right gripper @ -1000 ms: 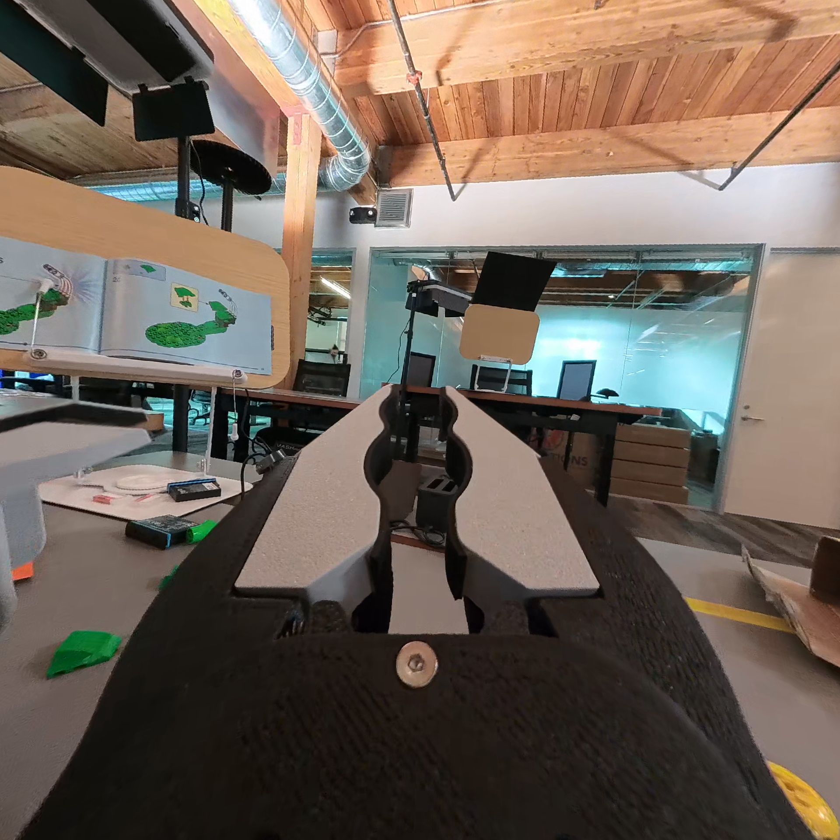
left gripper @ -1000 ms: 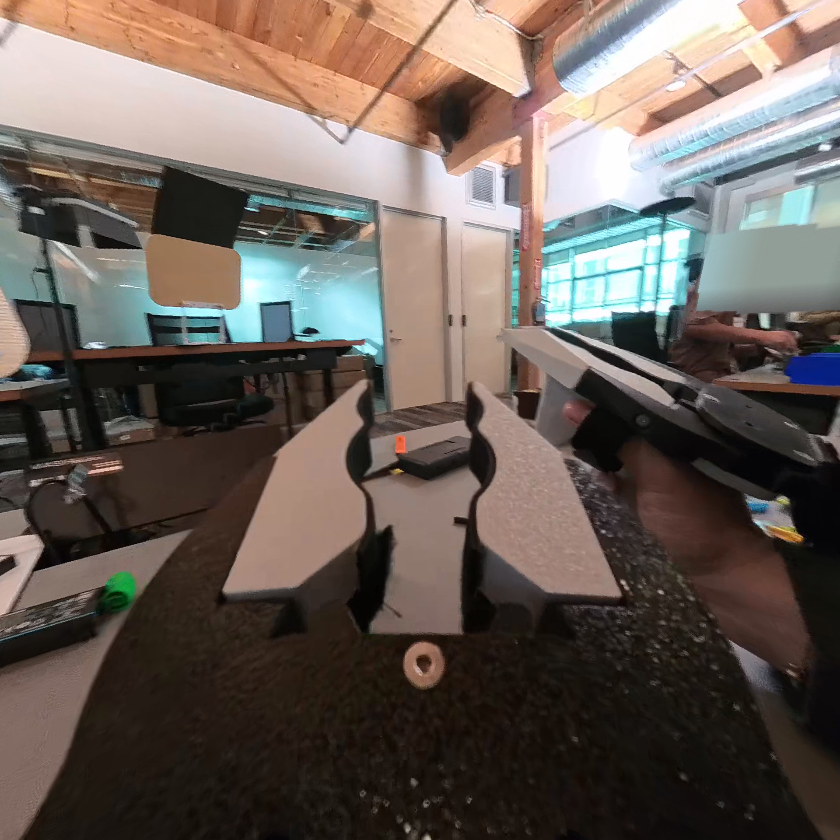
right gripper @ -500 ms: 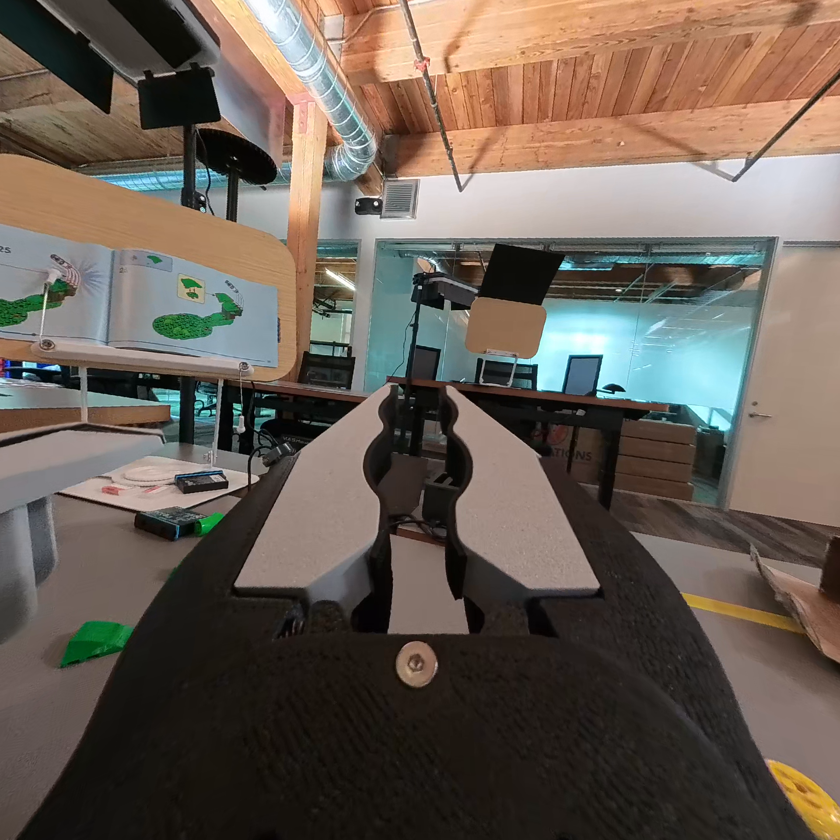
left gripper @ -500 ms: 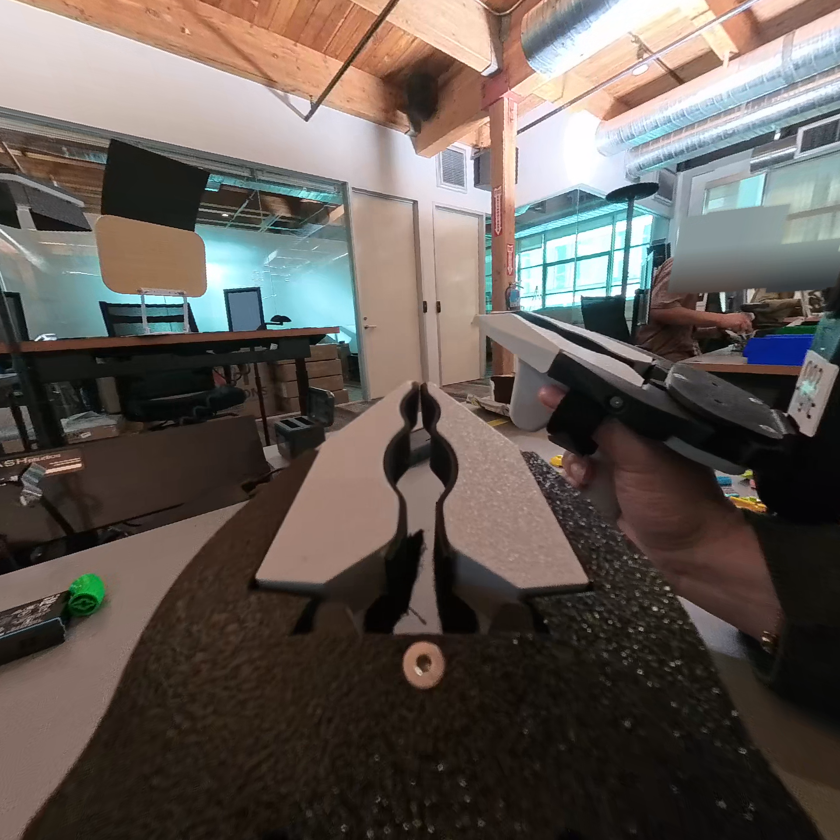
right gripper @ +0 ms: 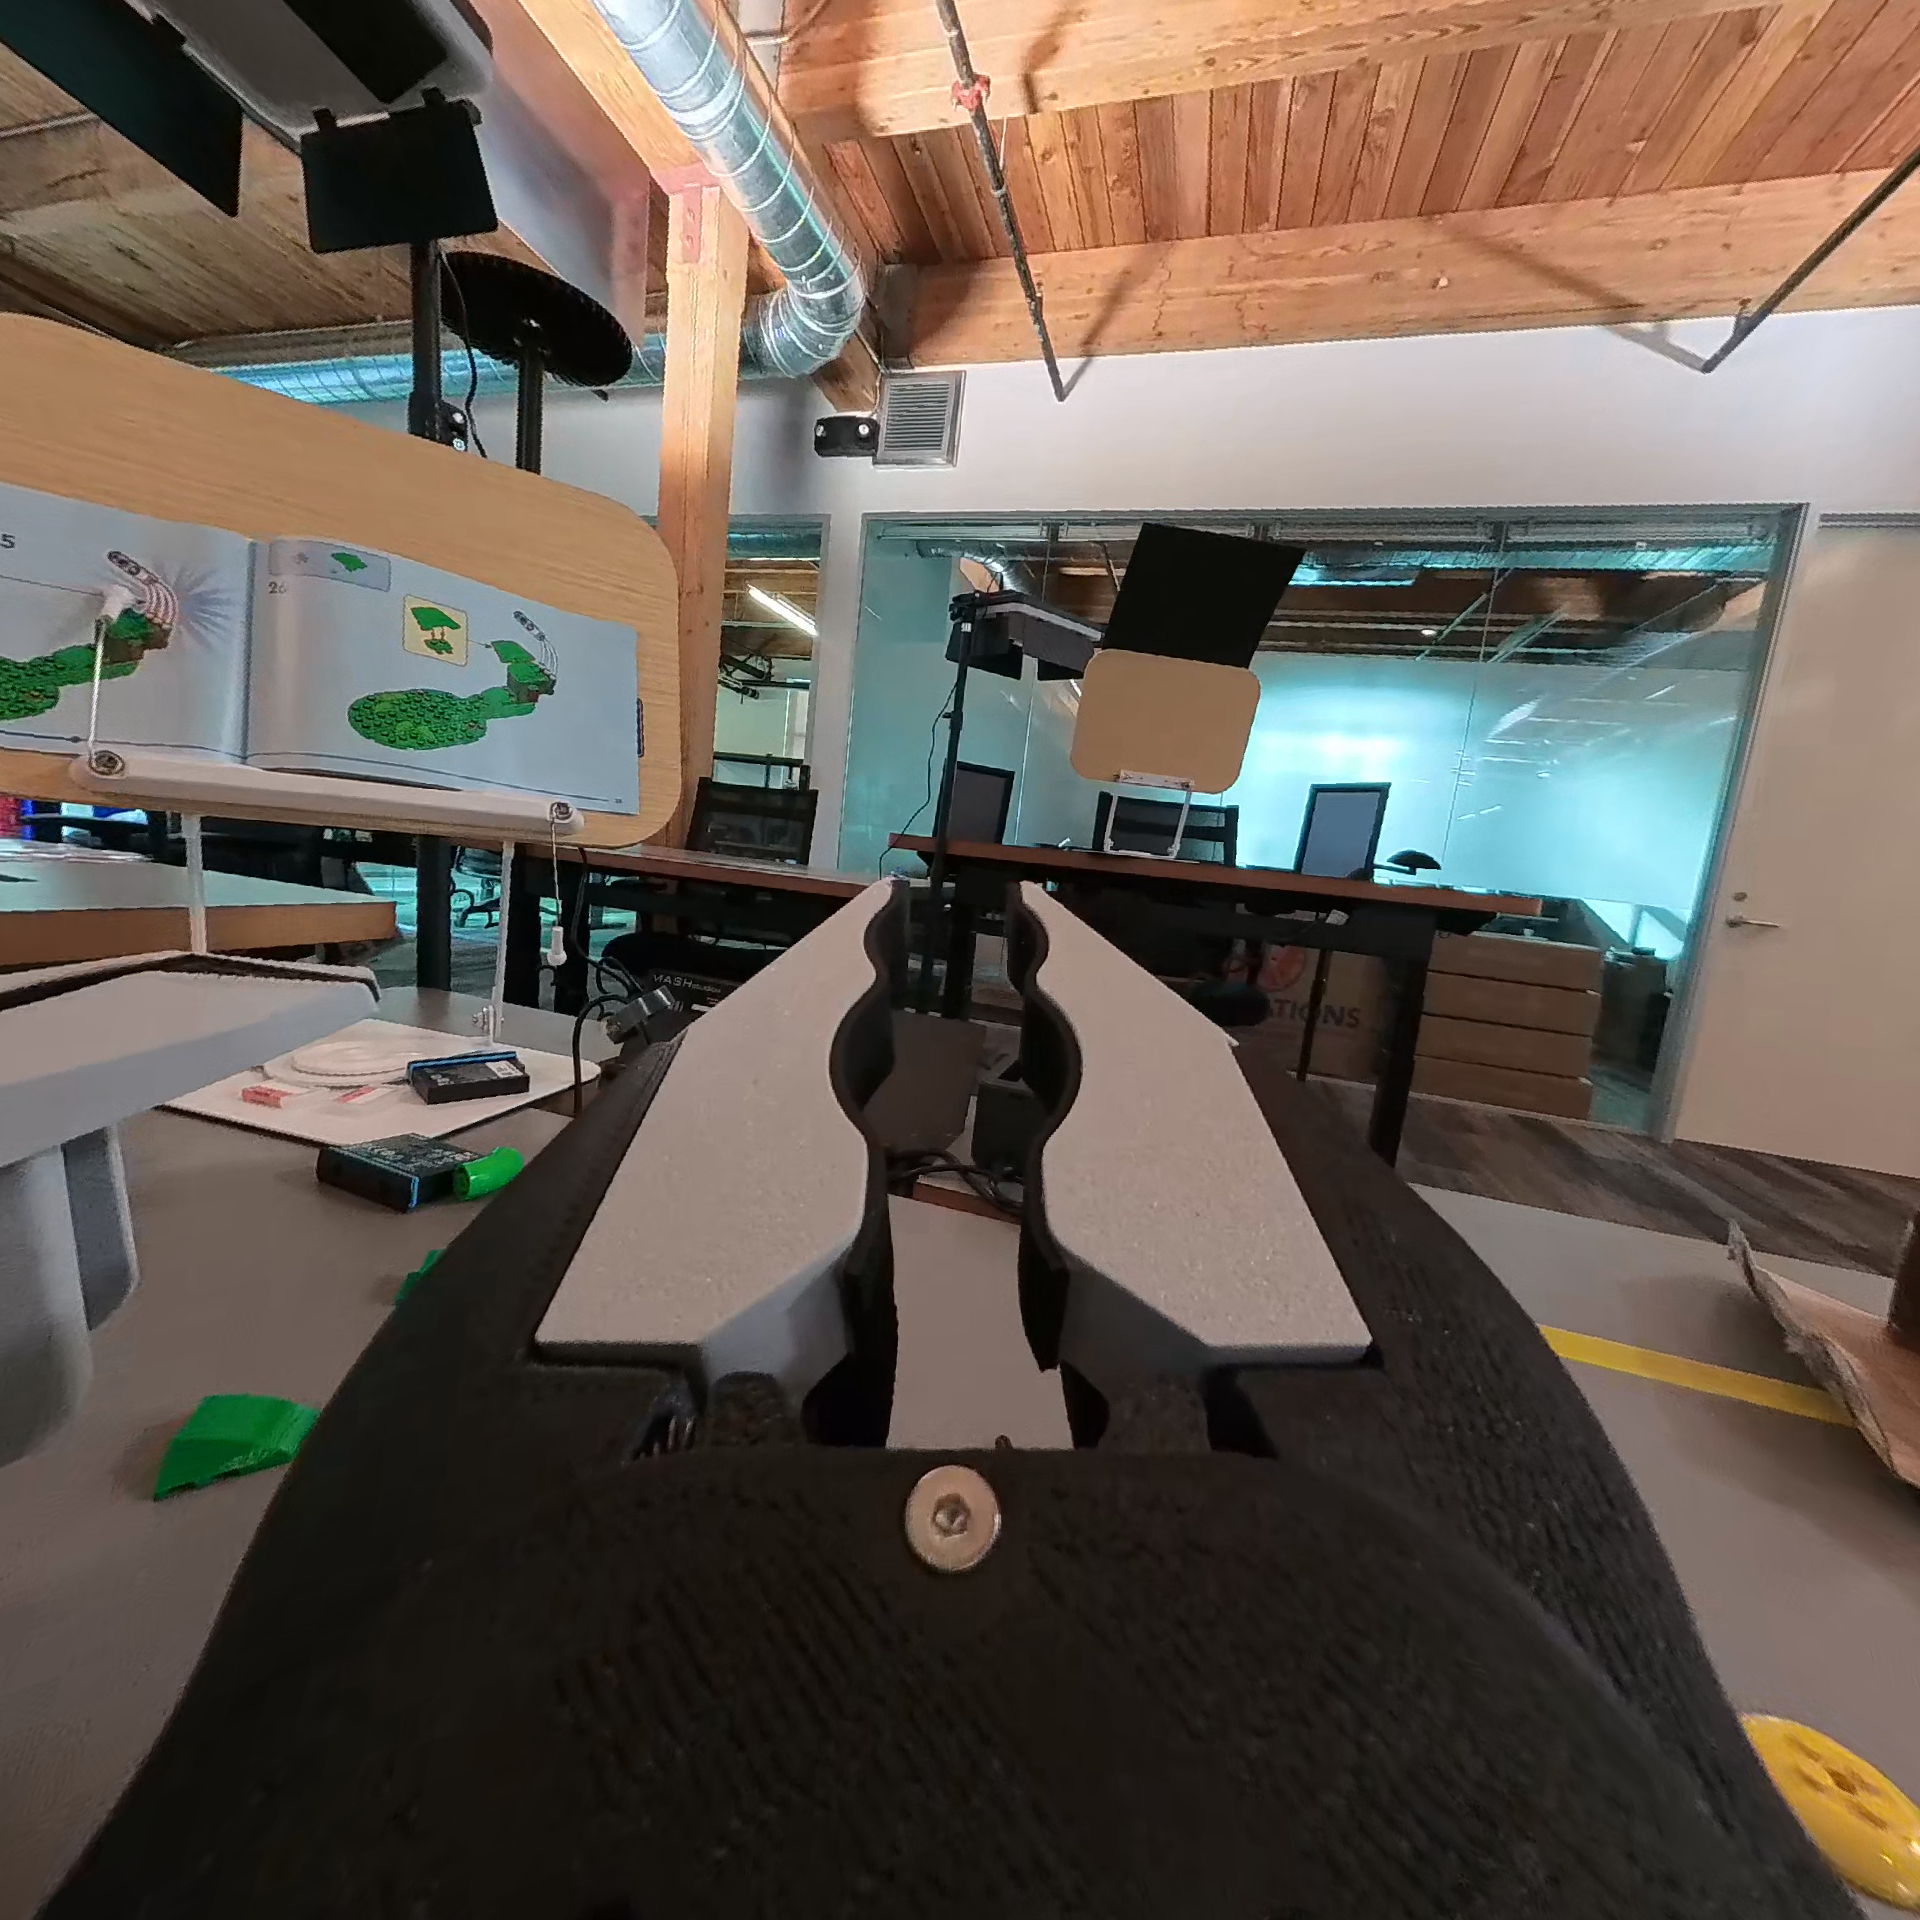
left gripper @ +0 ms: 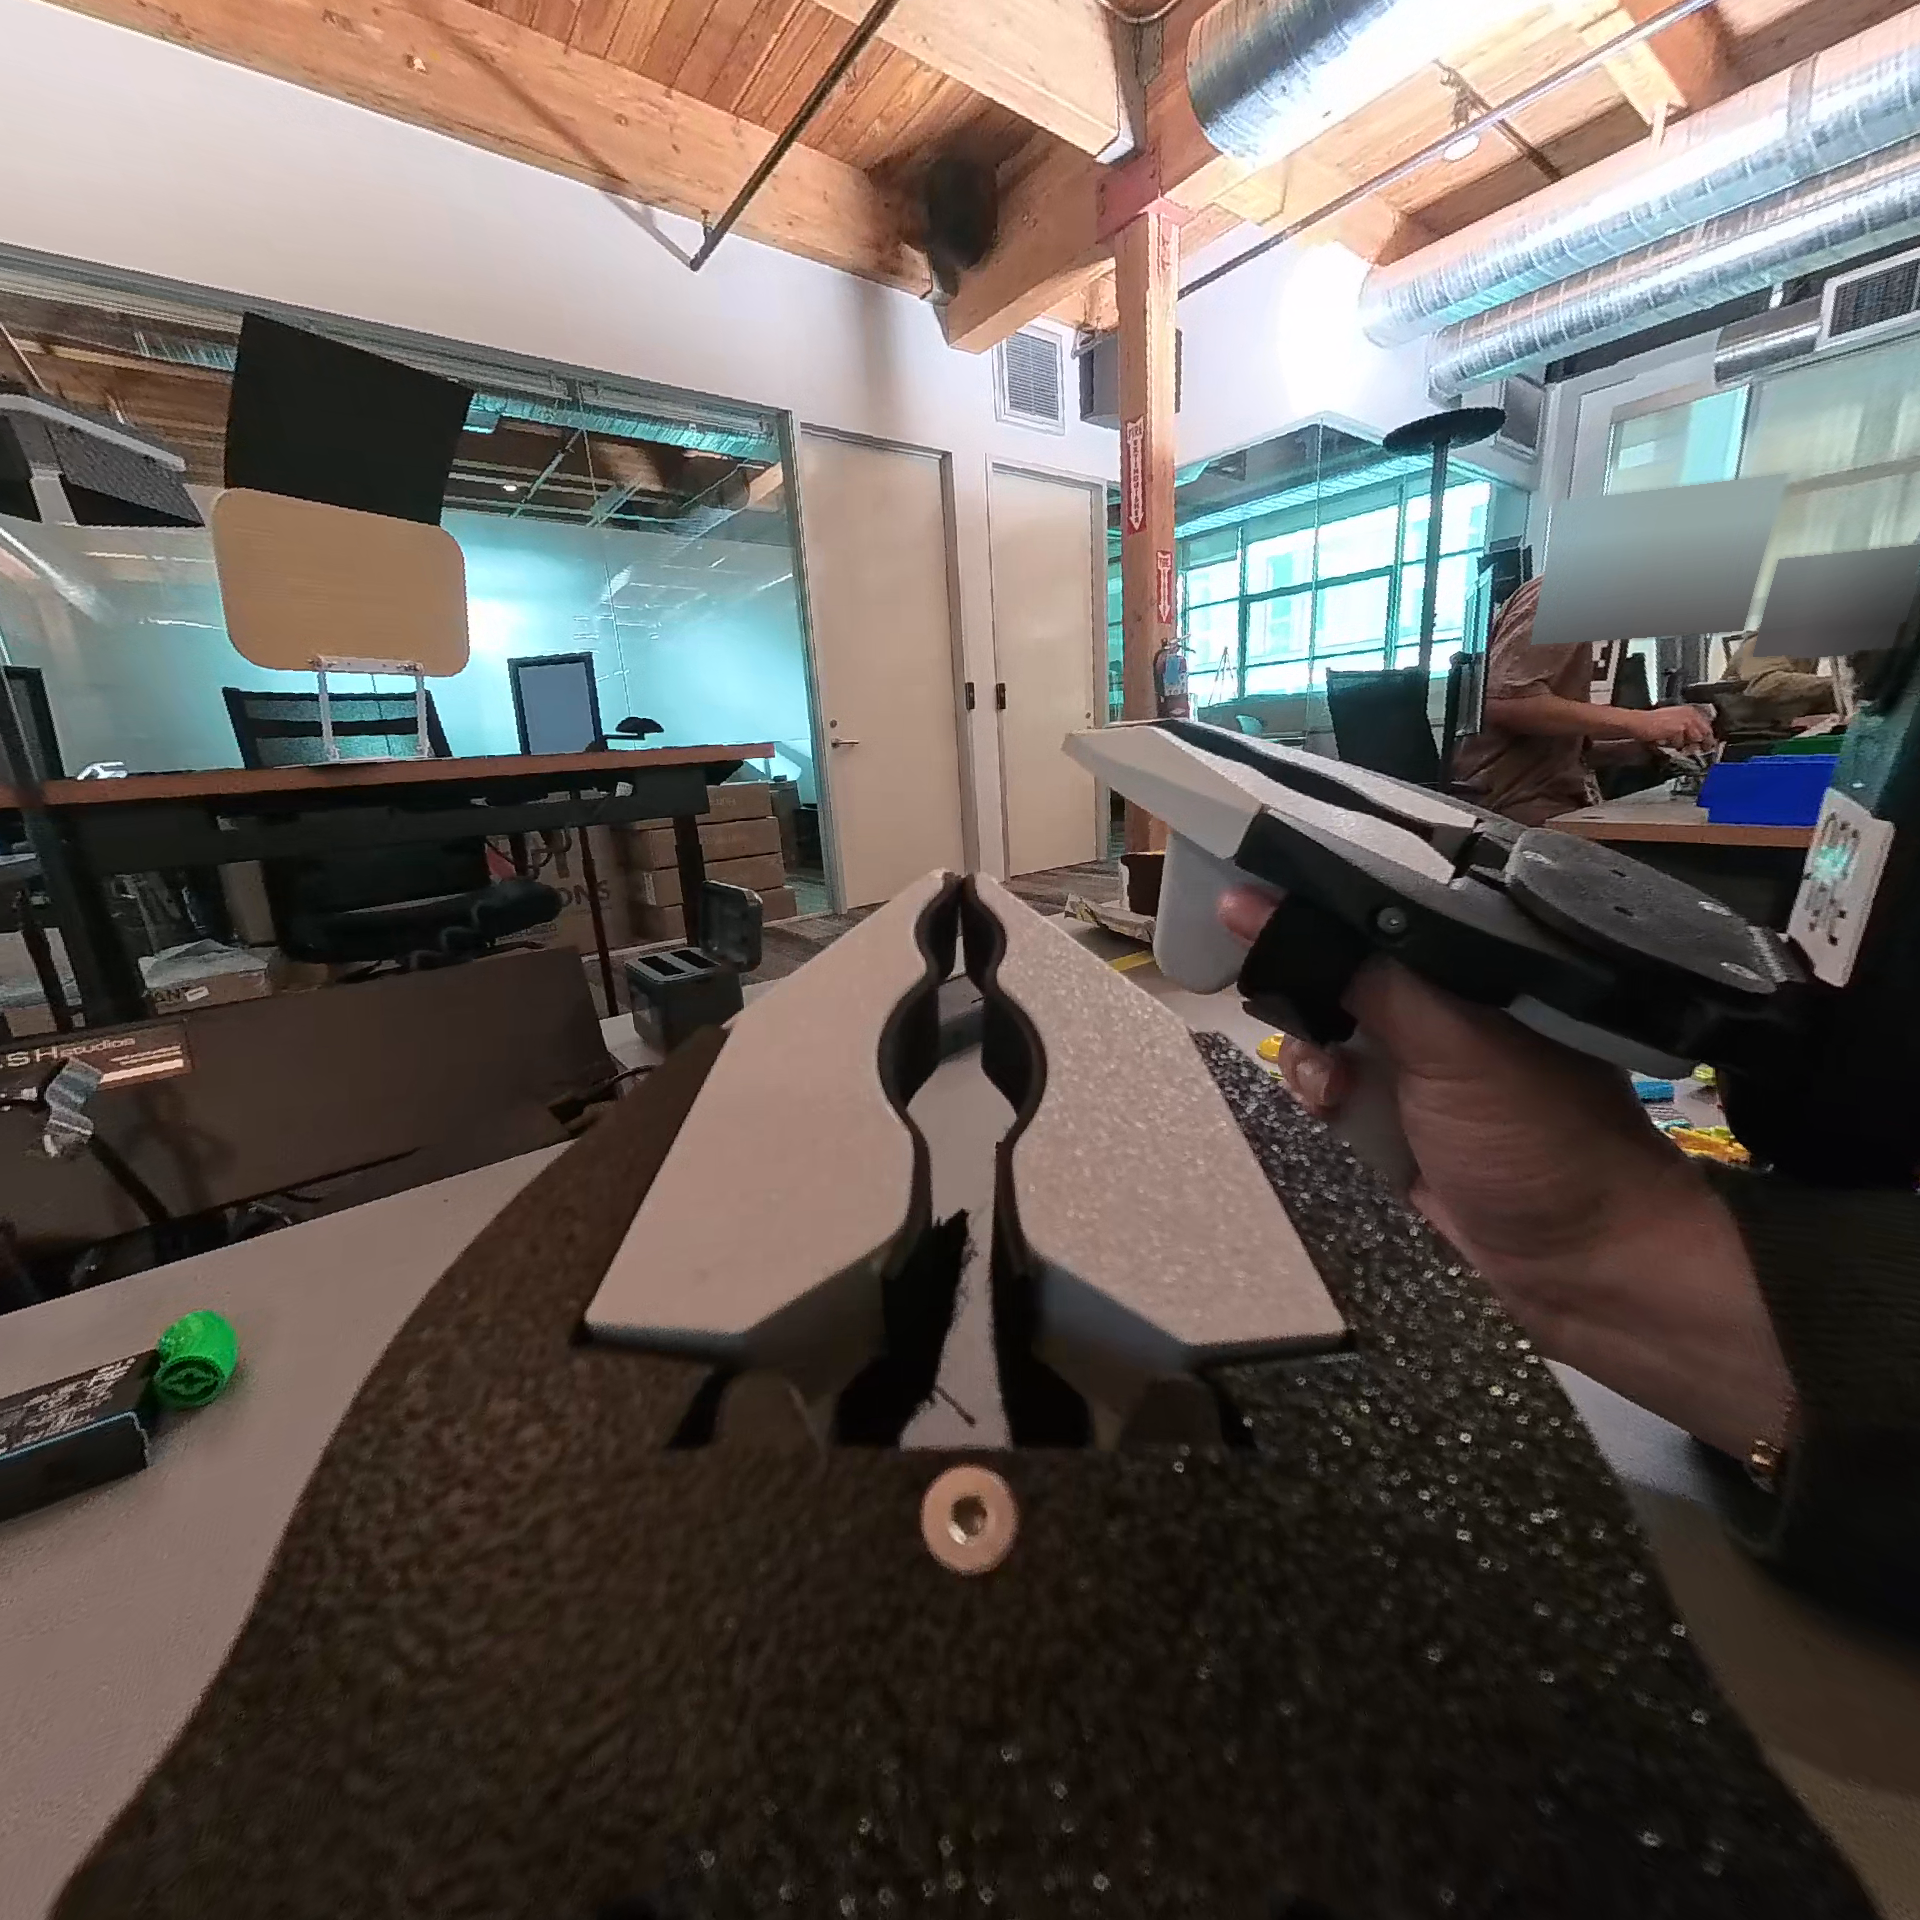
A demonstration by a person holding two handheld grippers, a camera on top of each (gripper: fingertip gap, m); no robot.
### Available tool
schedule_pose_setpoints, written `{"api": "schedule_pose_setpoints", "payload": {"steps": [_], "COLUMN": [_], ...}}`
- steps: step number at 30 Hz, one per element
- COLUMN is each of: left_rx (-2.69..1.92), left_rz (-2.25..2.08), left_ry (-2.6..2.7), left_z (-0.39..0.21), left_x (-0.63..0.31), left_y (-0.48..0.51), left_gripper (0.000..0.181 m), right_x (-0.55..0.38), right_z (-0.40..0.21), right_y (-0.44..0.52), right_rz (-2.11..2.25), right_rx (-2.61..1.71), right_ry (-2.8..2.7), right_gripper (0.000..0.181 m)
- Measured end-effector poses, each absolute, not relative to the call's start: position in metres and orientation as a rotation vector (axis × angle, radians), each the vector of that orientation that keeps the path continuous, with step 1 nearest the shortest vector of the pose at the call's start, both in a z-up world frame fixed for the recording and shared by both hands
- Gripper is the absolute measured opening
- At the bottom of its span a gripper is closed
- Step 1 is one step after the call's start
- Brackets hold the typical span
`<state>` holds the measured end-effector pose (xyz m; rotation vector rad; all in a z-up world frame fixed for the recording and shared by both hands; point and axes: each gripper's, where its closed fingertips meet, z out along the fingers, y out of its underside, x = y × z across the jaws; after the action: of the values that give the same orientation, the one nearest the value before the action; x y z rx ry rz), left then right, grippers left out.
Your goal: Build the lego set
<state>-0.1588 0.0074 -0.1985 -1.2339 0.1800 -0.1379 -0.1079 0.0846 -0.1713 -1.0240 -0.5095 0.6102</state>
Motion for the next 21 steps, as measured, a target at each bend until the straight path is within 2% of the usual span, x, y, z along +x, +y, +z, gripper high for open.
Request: {"api": "schedule_pose_setpoints", "payload": {"steps": [11, 15, 21], "left_rx": [-1.23, -1.113, -1.086], "left_rz": [-0.105, -0.039, -0.026], "left_ry": [0.189, 0.192, 0.359], "left_z": [-0.199, -0.182, -0.181], "left_x": [-0.159, -0.163, -0.12], "left_y": [0.008, -0.005, -0.016], "left_gripper": [0.0, 0.0, 0.0], "right_x": [-0.11, -0.107, -0.102], "right_z": [-0.175, -0.177, -0.183], "right_y": [0.085, 0.086, 0.089], "right_rz": [0.6, 0.583, 0.57], "right_rx": [-1.032, -1.033, -1.051], "right_ry": [-0.528, -0.528, -0.516], "right_gripper": [0.017, 0.017, 0.017]}}
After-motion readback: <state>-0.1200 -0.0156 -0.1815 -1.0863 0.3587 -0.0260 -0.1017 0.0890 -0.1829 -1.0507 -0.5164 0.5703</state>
